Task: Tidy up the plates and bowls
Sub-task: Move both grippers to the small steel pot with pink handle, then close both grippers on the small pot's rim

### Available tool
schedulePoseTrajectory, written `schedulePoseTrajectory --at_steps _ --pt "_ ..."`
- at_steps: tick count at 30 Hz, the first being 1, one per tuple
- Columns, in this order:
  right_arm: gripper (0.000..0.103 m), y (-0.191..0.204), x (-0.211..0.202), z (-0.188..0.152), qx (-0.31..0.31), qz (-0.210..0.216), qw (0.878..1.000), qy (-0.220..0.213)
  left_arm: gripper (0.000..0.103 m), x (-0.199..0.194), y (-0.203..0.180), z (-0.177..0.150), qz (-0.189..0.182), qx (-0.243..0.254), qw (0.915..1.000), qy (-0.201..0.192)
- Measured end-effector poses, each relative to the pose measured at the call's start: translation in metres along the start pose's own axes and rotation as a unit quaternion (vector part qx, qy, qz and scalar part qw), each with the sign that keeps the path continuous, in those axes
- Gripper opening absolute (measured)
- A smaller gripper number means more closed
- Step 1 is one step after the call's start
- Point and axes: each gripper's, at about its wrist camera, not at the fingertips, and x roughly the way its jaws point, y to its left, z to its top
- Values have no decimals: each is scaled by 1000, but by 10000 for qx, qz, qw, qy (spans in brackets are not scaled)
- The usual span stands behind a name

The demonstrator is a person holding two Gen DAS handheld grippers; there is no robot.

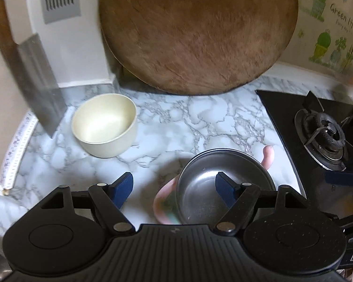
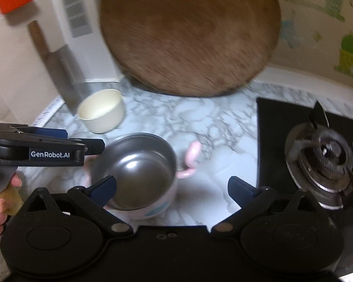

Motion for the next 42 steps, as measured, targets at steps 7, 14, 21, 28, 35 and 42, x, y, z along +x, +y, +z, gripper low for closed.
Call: schedulePoseTrajectory --at_steps 7,14,21,28,35,42 --pt "87 -10 23 -2 348 254 9984 353 75 31 -2 13 20 27 9997 242" --pt "73 -1 39 -3 232 545 9963 629 66 47 -5 20 -73 -86 9990 429" --pt "58 0 48 1 353 630 9938 843 43 57 -6 21 -168 -112 9981 588" --pt "40 -5 55 1 713 593 9905 1013 28 58 -3 19 -207 -9 9978 628" --pt "20 4 61 5 440 362 9932 1020 22 47 7 10 -279 -68 9967 758" --pt "12 10 66 12 116 303 9944 1001 6 29 11 -2 -158 17 9970 754"
